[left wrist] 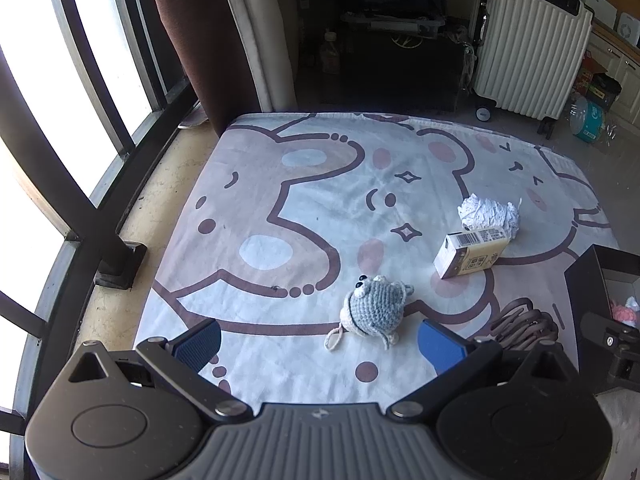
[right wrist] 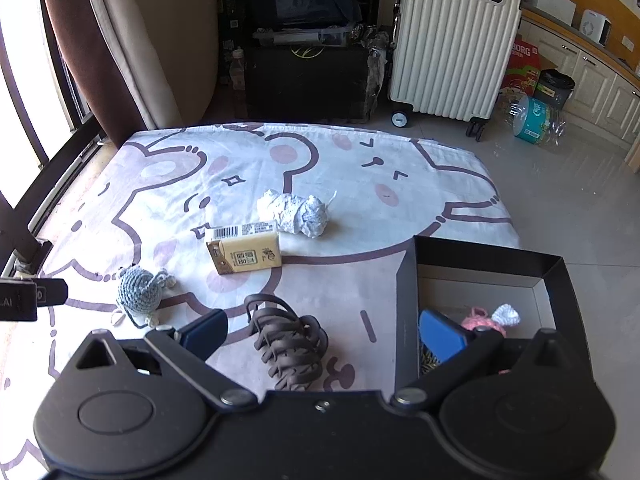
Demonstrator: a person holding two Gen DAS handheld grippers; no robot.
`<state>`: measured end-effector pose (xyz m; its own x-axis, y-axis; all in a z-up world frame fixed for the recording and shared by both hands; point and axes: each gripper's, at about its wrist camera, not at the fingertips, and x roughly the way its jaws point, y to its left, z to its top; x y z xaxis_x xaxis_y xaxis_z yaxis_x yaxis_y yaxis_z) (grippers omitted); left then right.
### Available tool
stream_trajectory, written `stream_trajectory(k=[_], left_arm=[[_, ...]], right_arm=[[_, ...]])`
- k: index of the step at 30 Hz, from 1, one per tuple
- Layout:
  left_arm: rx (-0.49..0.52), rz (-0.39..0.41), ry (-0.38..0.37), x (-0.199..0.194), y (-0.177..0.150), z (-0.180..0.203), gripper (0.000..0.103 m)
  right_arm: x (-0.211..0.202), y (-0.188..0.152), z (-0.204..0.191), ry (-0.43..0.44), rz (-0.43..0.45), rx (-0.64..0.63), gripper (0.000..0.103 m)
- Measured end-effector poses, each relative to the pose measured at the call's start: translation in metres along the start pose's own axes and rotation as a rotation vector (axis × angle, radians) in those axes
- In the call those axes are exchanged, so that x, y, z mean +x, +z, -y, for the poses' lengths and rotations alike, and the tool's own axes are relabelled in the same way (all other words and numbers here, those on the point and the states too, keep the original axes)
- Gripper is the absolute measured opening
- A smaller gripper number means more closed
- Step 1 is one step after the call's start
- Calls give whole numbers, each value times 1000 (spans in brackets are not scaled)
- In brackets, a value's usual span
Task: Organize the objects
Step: 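Move the left gripper toward the grey knitted mouse while the right gripper approaches the black claw clip, then close the left gripper on the grey knitted mouse while the right gripper closes on the black claw clip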
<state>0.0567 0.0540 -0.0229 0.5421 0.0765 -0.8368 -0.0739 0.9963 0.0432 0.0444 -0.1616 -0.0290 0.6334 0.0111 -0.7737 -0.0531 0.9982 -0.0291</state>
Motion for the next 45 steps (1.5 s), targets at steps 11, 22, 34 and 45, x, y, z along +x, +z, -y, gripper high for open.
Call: stream_trajectory(k=[11, 22, 34, 45], left_arm=[[-18, 29, -21, 7, 11, 9, 103], [-40, 13, -22, 32, 20, 16, 103], [-206, -76, -29, 68, 24, 0, 103], [-291, -100, -30, 90, 25, -1, 103]], right_arm=[[-9, 32, 0, 69, 47, 36, 103], [11, 35, 3, 73, 29, -14, 103], [40, 23, 32, 169, -73, 121, 76], [63, 16, 49, 172, -166, 201, 23]])
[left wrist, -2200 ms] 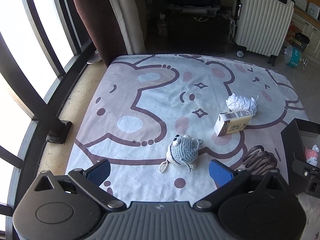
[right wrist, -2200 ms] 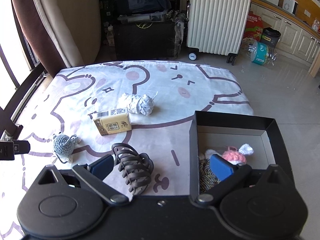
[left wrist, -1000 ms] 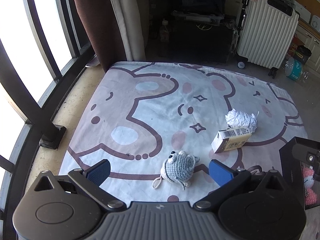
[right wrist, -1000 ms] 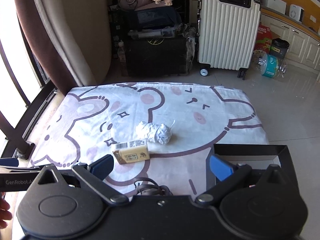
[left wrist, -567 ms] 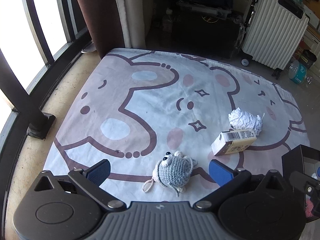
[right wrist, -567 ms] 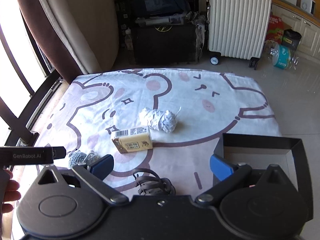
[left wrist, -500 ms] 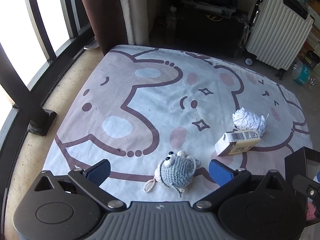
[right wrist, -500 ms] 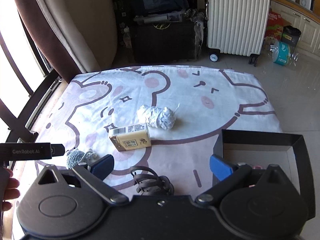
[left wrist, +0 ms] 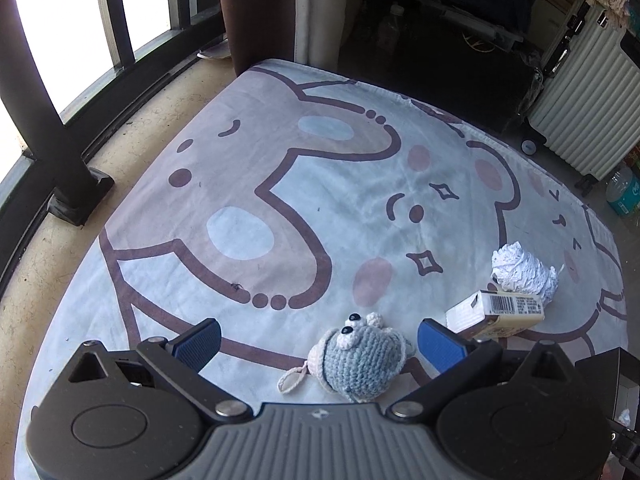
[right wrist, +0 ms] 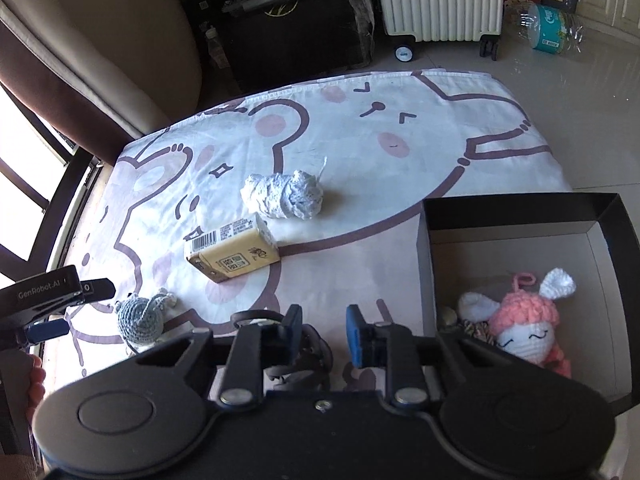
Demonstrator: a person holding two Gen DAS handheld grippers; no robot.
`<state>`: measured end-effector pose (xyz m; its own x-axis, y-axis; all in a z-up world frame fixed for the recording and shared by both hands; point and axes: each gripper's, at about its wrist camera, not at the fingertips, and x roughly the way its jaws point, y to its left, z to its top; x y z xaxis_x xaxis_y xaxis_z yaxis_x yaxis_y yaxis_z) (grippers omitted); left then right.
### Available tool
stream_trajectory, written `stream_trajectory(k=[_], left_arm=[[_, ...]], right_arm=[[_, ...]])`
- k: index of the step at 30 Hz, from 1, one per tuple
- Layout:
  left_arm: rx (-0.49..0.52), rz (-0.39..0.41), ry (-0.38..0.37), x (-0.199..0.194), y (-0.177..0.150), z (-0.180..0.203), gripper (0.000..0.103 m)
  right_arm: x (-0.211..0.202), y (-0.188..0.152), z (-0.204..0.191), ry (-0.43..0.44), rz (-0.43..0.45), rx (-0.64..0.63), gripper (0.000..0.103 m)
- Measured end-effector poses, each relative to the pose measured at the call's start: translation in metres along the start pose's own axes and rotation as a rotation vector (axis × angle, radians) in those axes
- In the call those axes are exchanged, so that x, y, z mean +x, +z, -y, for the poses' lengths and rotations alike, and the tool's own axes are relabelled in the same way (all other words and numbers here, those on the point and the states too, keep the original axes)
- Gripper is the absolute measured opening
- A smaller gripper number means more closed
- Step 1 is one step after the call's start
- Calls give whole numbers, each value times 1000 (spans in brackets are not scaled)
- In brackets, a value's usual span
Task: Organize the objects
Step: 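Close the left gripper on the grey knitted mouse while the right gripper closes on the black claw clip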
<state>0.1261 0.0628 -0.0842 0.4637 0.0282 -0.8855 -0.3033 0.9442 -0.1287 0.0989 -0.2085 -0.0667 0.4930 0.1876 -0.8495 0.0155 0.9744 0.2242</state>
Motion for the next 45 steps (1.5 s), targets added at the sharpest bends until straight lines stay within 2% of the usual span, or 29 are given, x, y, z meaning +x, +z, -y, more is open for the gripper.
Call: stream_trajectory(k=[7, 12, 20, 27, 32, 39, 45], left_arm=[[37, -50, 30, 17, -4, 6, 103], [69, -94, 51, 24, -6, 8, 101], [23, -140, 36, 26, -7, -2, 98], [1, -157, 25, 23, -8, -6, 95], [-91, -133, -44, 13, -4, -16, 92], [-226, -144, -146, 11, -3, -18, 87], [-313, -172, -164, 20, -7, -18, 83]], right_arm=[[9, -2, -1, 38, -40, -19, 11], [14, -4, -4, 33, -71, -49, 8], [22, -13, -23, 5, -120, -177, 2], [17, -23, -49, 120, -168, -258, 2], [15, -31, -68, 165, -196, -335, 2], [1, -22, -59, 223, -143, -260, 3], [3, -20, -49, 203, -137, -245, 3]])
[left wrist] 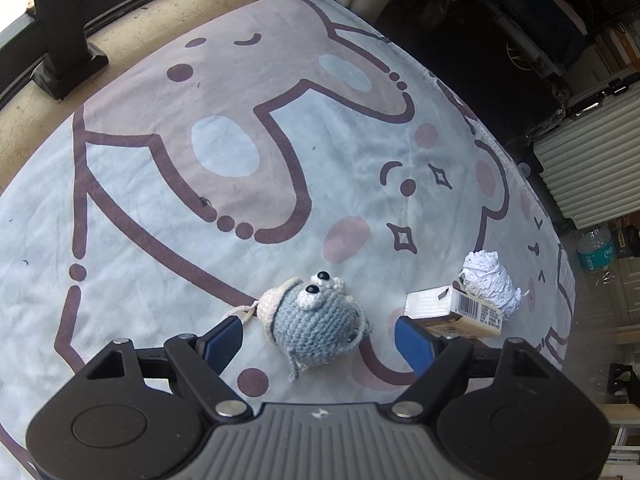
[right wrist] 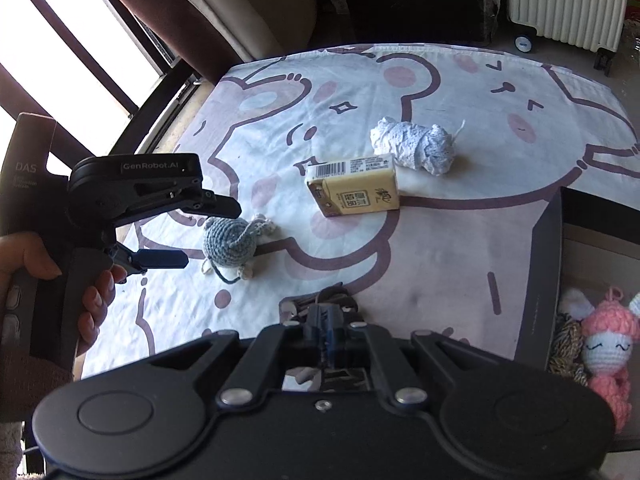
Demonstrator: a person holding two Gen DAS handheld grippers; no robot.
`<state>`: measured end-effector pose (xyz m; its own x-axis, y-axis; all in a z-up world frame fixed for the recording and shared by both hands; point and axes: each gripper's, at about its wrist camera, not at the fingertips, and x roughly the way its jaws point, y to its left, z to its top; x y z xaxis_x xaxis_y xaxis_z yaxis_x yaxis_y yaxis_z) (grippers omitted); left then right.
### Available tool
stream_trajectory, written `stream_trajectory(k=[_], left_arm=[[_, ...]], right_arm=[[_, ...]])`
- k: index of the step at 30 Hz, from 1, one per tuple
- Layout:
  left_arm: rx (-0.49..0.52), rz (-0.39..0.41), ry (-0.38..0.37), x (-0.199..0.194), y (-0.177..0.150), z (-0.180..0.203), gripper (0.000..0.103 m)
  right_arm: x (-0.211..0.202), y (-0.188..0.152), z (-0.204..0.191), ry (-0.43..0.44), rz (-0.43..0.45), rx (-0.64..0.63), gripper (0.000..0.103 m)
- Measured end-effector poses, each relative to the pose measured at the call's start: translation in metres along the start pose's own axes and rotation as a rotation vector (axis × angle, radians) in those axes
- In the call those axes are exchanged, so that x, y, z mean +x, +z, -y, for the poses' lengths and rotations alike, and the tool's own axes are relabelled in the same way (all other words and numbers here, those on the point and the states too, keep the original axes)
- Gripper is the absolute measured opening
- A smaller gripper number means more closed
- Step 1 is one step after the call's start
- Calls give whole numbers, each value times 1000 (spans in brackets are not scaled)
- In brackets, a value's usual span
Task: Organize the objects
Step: 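Close the left gripper on the grey knitted mouse while the right gripper closes on the black claw clip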
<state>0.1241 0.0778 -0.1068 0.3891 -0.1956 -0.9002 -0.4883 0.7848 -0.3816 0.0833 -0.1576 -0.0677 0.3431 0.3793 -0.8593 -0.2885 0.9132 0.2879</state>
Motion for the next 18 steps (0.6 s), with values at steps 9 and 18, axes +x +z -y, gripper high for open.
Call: stream_trajectory(k=[9, 18], left_arm=[[-84, -8, 39, 20, -2, -3, 71], [69, -40, 69, 29, -1, 7, 54]], right_arm=[[7, -5, -2, -25, -35, -80, 9], [12, -6, 1, -28, -41, -99, 24]])
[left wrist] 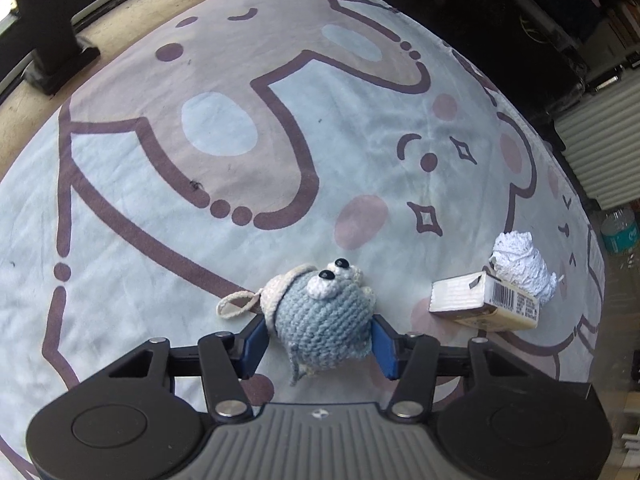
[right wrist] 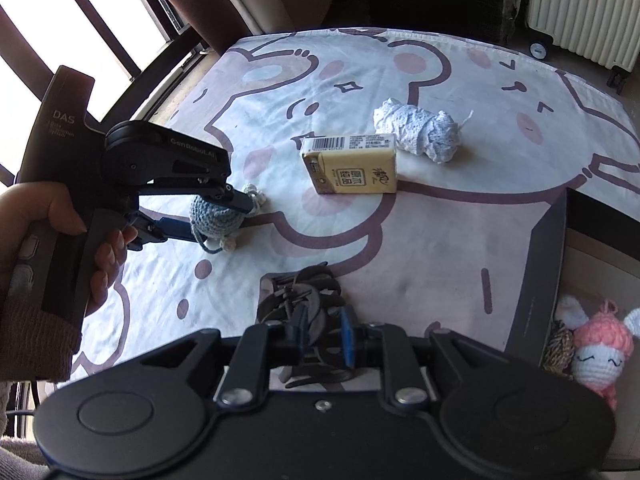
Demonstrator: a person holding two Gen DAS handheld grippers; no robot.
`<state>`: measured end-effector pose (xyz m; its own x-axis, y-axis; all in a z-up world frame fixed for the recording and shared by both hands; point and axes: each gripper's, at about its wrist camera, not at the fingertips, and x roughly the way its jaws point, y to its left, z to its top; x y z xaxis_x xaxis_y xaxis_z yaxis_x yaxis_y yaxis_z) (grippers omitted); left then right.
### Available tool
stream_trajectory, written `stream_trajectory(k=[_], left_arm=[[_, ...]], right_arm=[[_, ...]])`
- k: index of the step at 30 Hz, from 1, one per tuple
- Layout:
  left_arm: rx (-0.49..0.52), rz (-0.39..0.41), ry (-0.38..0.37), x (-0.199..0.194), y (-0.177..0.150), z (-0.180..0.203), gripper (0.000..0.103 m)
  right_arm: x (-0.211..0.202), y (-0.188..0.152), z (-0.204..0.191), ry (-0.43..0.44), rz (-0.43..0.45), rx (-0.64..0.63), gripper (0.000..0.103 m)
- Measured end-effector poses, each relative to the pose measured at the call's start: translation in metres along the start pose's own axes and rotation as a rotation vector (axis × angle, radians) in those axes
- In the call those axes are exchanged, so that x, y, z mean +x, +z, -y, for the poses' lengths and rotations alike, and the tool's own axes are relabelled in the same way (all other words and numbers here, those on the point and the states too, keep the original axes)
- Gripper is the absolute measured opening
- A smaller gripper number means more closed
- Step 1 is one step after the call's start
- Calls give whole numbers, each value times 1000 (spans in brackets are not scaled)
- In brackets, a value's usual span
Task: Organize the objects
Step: 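Close the left gripper on the grey knitted mouse while the right gripper closes on the black claw clip, then lift the grey mouse with the left gripper while the right gripper lifts the claw clip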
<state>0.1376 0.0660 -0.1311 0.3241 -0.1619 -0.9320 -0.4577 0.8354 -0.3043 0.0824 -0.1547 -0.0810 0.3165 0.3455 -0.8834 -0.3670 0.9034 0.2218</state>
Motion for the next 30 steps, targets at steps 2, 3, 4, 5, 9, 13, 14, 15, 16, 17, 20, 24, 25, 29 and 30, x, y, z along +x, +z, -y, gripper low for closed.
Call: stream_trajectory(k=[2, 3, 4, 5, 9, 13, 14, 15, 16, 17, 20, 24, 25, 29, 30], left_arm=[[54, -4, 0, -2, 1, 2, 53], [86, -6, -1, -3, 1, 3, 52], [121, -10, -4, -4, 1, 4, 52], [154, -17, -9, -5, 1, 5, 52], [328, -32, -9, -11, -4, 13, 52], [518, -56, -23, -15, -13, 20, 52], [560, -66, -27, -16, -16, 21, 52], [592, -77, -32, -17, -18, 21, 52], [622, -88, -33, -17, -20, 21, 52], [652, -98, -31, -17, -23, 21, 52], [756, -134, -10, -16, -33, 19, 53], [822, -138, 18, -17, -40, 19, 53], [819, -136, 21, -17, -40, 18, 53], [759, -136, 21, -19, -38, 15, 55], [731, -136, 14, -20, -37, 14, 55]], right_arm=[[2, 1, -2, -2, 1, -4, 27], [3, 2, -3, 2, 0, -6, 28], [5, 2, -5, 6, -2, -10, 33], [6, 3, -8, 7, -4, -18, 39], [12, 3, -18, -10, -13, -61, 49], [17, 3, -20, -31, -27, -73, 51], [18, 3, -21, -35, -31, -74, 52], [19, 3, -21, -36, -33, -74, 52], [19, 3, -22, -35, -35, -73, 52], [20, 3, -22, -33, -36, -70, 52], [22, 4, -23, -36, -40, -57, 52], [23, 4, -26, -38, -45, -51, 52], [24, 5, -26, -35, -48, -46, 52], [24, 4, -28, -27, -50, -45, 52], [24, 4, -28, -24, -52, -48, 52]])
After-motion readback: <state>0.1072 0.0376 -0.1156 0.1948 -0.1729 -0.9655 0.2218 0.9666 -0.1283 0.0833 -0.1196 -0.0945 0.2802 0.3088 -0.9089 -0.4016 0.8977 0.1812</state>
